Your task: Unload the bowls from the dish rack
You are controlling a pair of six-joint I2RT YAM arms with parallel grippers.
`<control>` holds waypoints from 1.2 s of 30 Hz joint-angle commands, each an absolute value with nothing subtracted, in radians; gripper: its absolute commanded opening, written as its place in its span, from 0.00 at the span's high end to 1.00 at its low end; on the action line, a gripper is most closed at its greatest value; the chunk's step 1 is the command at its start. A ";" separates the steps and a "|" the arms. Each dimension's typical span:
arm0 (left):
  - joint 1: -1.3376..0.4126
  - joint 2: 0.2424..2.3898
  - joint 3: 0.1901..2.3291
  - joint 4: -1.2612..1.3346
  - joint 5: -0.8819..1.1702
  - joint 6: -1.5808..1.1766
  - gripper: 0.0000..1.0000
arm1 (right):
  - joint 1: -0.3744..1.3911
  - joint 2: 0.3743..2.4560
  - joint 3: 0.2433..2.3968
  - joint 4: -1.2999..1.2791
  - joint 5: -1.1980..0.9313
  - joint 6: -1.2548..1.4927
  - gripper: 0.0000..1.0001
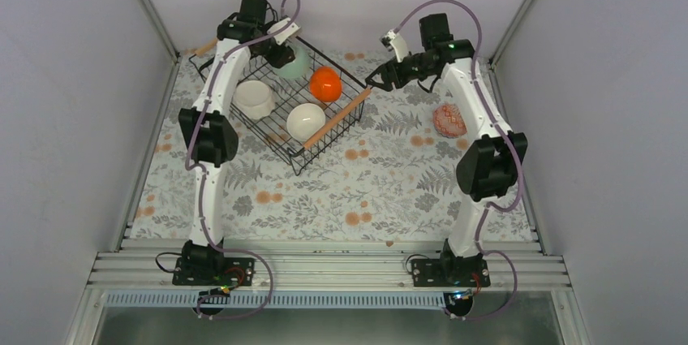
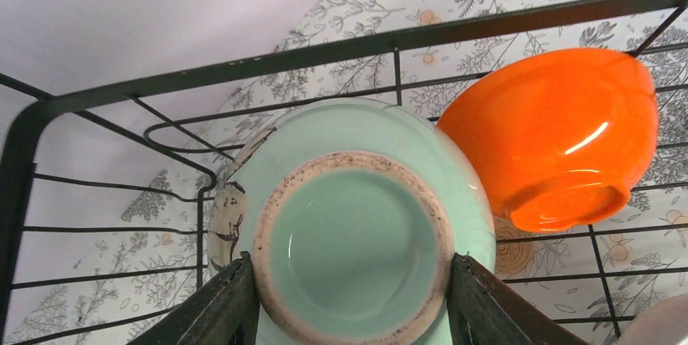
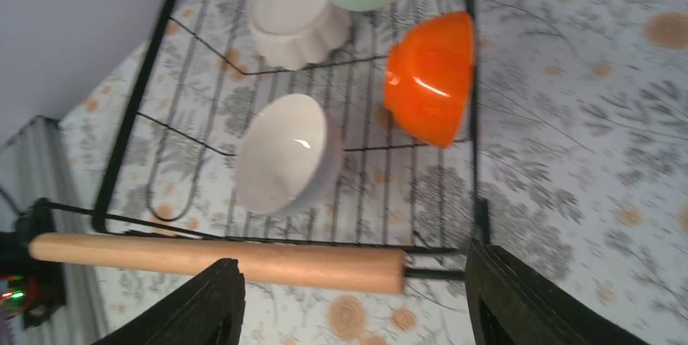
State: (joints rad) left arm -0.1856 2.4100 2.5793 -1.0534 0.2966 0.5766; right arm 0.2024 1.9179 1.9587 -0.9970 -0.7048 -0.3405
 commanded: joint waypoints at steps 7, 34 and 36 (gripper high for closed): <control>-0.184 2.236 2.565 -1.003 0.444 0.486 0.79 | 0.231 2.002 2.085 -0.964 -1.053 -0.280 0.32; -0.311 2.146 2.481 -0.969 0.706 0.340 0.79 | 0.261 2.128 2.054 -0.680 -1.229 -0.106 0.28; -0.312 2.140 2.475 -0.966 0.727 0.335 0.79 | 0.260 2.135 2.052 -0.668 -1.245 -0.096 0.29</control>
State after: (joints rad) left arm -0.3099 2.1582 2.4489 -1.0195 0.6373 0.3542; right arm 0.2508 2.1227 2.0617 -0.7296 -1.1702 -0.1276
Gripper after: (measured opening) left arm 0.539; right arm 0.716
